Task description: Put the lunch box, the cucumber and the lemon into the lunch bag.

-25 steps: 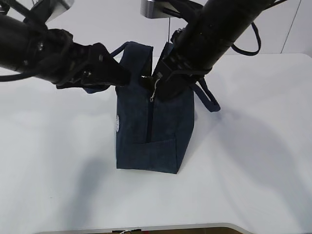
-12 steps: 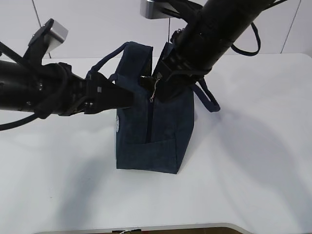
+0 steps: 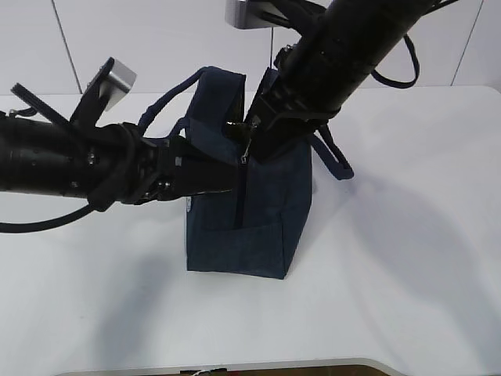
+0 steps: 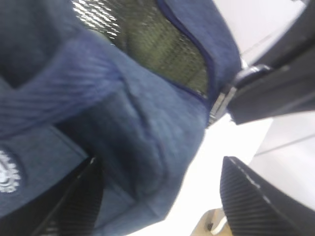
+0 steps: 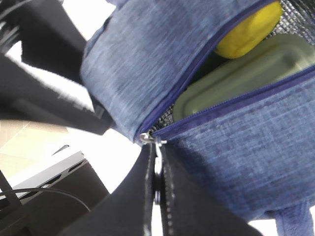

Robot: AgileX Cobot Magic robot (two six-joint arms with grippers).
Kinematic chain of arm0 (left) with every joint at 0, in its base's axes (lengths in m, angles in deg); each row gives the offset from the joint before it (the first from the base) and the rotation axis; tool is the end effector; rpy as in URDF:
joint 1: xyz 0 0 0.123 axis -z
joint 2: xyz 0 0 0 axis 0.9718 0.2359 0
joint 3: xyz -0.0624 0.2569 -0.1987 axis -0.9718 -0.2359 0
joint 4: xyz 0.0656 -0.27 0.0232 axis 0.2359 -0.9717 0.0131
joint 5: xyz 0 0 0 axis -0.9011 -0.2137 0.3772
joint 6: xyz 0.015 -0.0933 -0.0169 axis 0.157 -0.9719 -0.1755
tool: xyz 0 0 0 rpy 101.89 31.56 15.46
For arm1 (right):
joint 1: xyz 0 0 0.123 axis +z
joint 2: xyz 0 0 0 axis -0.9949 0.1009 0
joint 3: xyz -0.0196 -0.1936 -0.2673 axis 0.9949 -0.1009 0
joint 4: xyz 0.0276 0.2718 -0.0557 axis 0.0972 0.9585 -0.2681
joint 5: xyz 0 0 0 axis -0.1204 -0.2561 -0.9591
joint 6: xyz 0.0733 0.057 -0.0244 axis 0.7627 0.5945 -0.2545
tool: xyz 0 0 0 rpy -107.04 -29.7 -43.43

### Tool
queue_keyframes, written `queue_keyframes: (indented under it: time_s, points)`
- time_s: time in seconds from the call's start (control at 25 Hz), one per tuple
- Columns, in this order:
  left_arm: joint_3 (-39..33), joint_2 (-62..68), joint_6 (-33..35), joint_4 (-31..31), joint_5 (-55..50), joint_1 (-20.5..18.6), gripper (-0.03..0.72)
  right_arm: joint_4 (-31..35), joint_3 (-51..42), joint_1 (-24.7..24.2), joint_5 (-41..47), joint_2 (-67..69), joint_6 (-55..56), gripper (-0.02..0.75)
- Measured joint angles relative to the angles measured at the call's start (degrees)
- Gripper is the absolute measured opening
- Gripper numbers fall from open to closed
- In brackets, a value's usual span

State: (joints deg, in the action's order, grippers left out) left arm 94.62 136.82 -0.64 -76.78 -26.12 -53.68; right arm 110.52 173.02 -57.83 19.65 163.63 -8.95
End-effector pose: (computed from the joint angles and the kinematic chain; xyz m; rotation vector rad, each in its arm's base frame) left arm 0.2923 -0.1852 0.2361 0.4175 2.2200 -1.1355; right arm 0.3622 0.2217 0.3421 -1.1822 2.4536 0.5846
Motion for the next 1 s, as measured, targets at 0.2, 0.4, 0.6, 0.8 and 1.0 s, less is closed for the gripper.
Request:
queue_keyframes:
  time_s: [0.2, 0.4, 0.6, 0.8, 1.0]
  points:
    - [0.00, 0.00, 1.36, 0.10, -0.52, 0.00, 0.368, -0.11, 0.00, 0.00, 0.14, 0.00, 0.00, 0.005]
    - [0.00, 0.20, 1.43, 0.21, -0.15, 0.00, 0.102, -0.20, 0.00, 0.00, 0.14, 0.00, 0.00, 0.005]
    - [0.00, 0.31, 1.47, 0.21, 0.11, 0.00, -0.003, -0.20, 0.00, 0.00, 0.27, 0.00, 0.00, 0.005]
    - [0.00, 0.31, 1.47, 0.28, 0.47, 0.00, -0.004, -0.20, 1.59, 0.00, 3.30, 0.00, 1.18, 0.005]
    - [0.00, 0.31, 1.47, 0.17, 0.57, 0.11, -0.004, -1.22, 5.16, 0.00, 5.10, 0.12, 2.90, 0.005]
